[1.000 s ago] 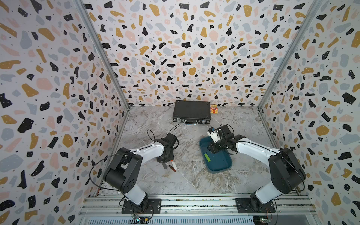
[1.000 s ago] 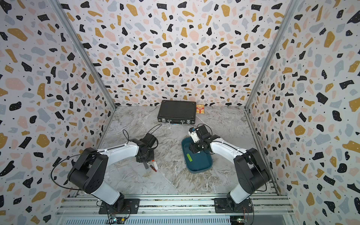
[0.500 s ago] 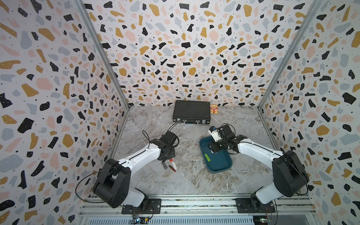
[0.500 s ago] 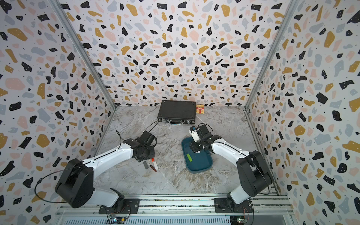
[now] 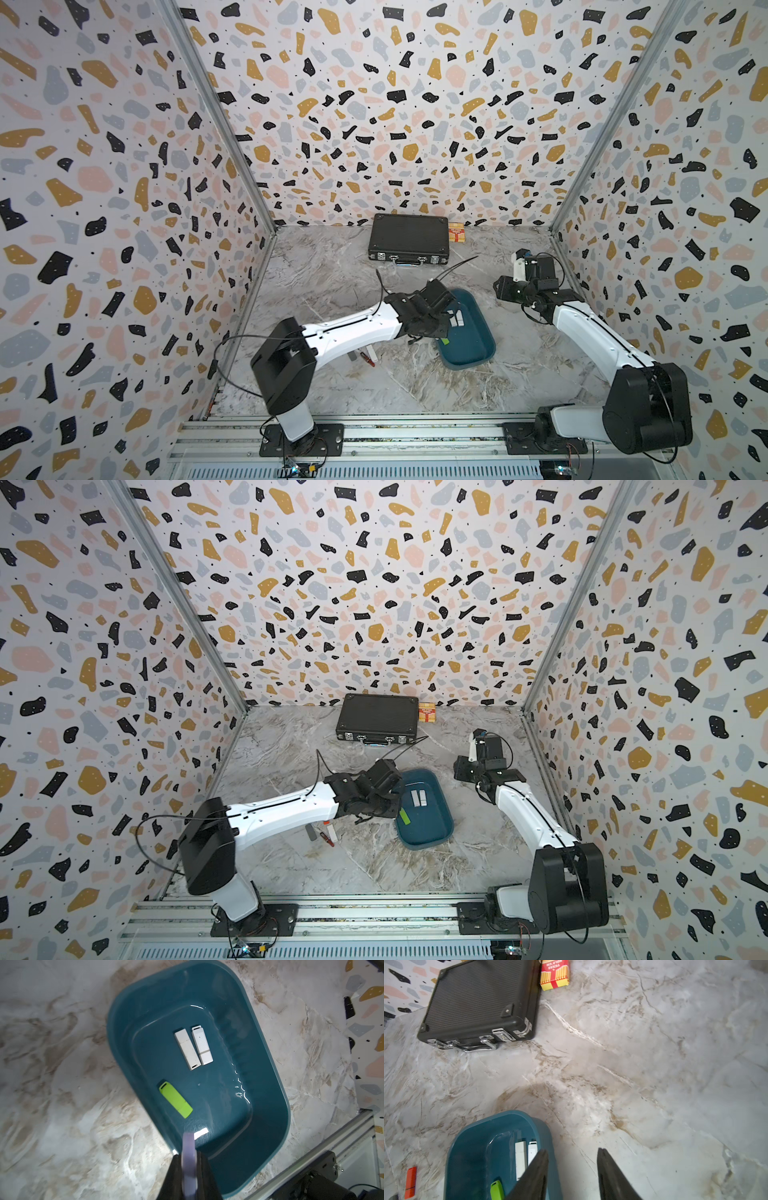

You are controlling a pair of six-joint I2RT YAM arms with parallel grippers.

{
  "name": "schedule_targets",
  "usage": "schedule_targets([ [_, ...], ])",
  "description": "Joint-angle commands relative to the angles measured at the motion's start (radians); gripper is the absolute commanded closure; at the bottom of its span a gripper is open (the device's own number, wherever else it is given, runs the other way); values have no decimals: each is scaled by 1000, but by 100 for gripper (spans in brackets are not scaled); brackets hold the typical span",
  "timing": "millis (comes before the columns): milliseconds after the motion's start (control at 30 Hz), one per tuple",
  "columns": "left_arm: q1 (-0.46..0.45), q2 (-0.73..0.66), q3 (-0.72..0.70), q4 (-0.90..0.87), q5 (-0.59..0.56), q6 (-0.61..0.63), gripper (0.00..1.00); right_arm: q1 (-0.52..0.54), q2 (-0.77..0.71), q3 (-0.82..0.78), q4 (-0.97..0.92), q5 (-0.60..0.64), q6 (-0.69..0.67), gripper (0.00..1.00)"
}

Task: Put the usb flash drive into the storage box
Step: Place the USB flash in the storage box.

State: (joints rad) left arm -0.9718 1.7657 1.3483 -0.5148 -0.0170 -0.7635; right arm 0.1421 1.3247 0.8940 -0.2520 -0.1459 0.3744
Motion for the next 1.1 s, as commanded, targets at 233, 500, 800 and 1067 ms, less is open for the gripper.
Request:
schedule_targets([
  [233,-4,274,261,-104,-70,35,90,-12,7,-15,-7,-41,40,57],
  [500,3,287,349,-177,-103,71,53,-12,11,-5,-24,-58,21,55],
  [800,244,-213,-45,-160,-59,96,49,131,4,65,-109,-181,-6,57],
  [1067,752,-715,-360,-331,68,205,50,587,276,297,-184,-57,30,56],
])
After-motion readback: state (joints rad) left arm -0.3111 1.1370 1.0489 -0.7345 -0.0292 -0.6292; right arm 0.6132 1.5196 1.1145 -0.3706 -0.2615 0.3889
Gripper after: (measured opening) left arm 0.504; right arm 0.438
